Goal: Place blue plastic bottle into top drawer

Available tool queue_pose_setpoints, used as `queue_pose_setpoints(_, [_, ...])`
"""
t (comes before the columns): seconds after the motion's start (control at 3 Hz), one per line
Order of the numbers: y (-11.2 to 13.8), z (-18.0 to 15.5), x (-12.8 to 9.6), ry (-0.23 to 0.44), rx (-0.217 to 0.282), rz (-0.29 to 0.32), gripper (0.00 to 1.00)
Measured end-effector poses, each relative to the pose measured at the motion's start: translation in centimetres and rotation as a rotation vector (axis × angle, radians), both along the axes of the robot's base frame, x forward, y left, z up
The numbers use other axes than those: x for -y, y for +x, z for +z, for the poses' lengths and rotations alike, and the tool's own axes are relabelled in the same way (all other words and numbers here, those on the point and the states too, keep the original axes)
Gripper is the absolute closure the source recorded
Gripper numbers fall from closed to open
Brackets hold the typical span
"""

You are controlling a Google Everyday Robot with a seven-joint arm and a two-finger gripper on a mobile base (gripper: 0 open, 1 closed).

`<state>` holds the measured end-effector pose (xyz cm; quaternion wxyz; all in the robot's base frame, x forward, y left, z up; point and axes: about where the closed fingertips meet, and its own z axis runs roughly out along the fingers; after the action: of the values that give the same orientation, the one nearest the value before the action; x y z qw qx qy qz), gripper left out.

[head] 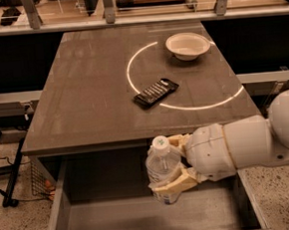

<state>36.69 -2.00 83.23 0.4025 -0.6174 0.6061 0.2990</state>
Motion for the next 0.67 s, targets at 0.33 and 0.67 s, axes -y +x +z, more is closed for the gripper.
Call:
queue_pose_setpoints(0.33, [1.9, -3.5, -1.3, -0.04, 0.049, -0.015, 1.0])
queue_pose_setpoints(0.67, [3.0, -6.0, -2.3, -0.089, 0.066, -0.005, 1.0])
